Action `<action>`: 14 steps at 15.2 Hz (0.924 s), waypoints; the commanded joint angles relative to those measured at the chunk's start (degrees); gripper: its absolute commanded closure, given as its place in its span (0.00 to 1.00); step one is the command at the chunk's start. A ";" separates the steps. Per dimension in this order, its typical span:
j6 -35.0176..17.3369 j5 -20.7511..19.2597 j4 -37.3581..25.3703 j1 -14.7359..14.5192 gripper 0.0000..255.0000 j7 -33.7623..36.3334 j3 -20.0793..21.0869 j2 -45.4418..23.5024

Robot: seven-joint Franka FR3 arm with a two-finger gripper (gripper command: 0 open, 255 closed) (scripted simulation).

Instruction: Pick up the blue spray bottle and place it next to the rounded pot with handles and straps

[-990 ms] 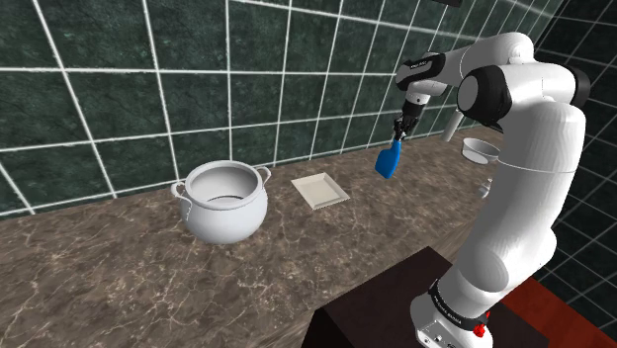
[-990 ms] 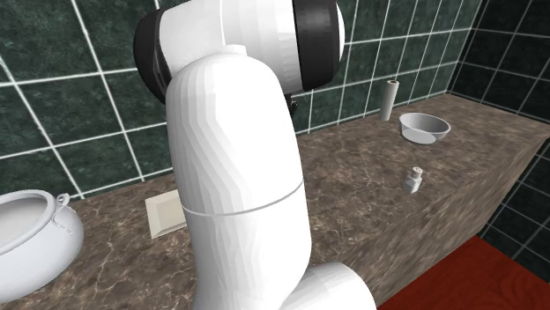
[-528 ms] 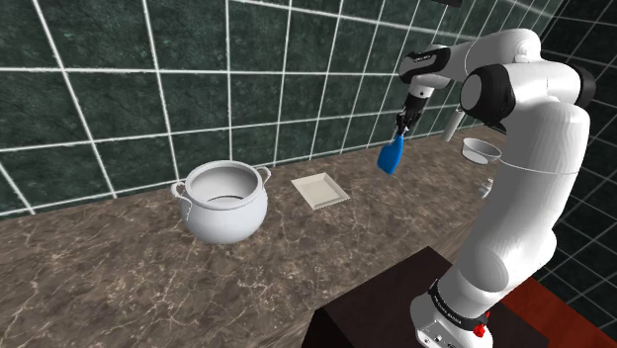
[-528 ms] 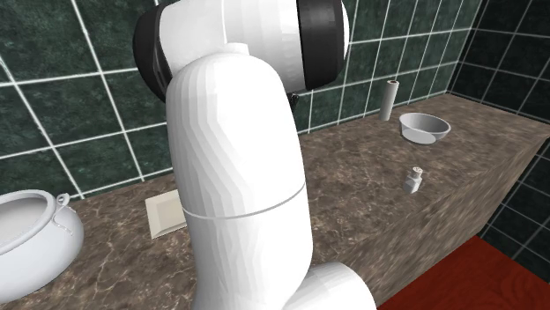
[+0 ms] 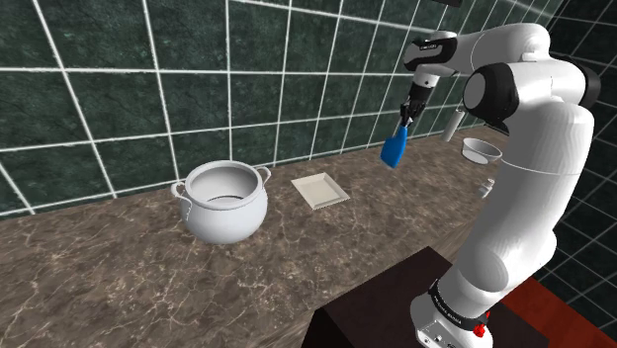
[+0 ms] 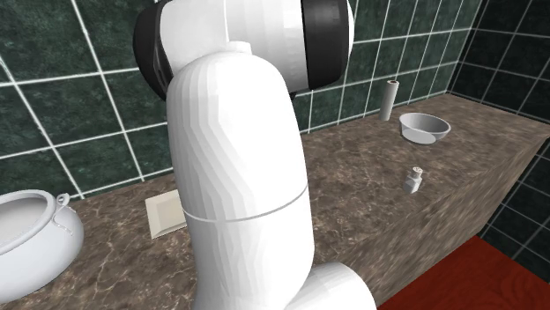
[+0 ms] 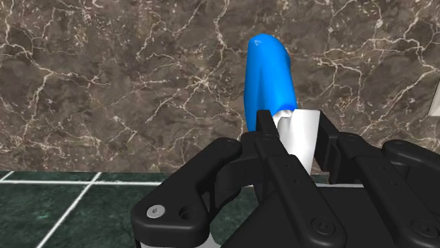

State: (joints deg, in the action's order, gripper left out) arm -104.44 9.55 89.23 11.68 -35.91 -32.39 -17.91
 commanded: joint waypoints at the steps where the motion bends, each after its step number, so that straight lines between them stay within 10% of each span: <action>1: 1.70 -0.01 -1.81 0.12 1.00 0.16 -0.02 -0.10; 14: 12.24 0.41 -13.40 1.63 1.00 0.27 -0.31 -1.20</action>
State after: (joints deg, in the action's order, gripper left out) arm -93.00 9.84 76.83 13.12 -35.61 -32.68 -18.88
